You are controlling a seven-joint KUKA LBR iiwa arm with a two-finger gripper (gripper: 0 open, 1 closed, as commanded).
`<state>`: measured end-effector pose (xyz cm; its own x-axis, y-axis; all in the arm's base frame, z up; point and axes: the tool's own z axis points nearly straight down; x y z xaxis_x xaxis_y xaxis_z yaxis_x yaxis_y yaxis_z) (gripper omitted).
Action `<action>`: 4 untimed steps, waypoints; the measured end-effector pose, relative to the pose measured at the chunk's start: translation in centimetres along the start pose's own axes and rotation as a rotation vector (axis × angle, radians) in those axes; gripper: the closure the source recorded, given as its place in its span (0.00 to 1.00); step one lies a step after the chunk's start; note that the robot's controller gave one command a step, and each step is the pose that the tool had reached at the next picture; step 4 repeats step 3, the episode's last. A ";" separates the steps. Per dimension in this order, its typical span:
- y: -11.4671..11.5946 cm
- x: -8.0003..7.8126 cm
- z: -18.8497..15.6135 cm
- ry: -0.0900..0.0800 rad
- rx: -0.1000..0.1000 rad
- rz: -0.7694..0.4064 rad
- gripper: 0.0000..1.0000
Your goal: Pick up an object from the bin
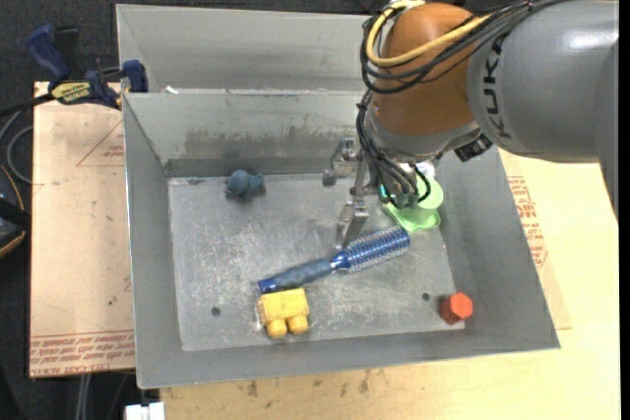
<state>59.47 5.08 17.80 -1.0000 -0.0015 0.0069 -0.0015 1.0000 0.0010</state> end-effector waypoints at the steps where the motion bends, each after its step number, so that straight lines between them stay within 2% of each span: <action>1: -4.0 4.0 8.7 -0.001 0.001 -0.241 0.00; 2: -3.9 3.8 8.5 -0.007 0.000 -0.241 1.00; 3: -4.6 3.3 -3.1 -0.017 0.003 -0.282 1.00; 4: -4.6 3.3 -3.1 -0.017 0.003 -0.282 1.00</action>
Offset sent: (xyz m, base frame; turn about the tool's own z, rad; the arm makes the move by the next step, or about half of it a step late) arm -0.0387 -0.0391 -0.0844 -0.2443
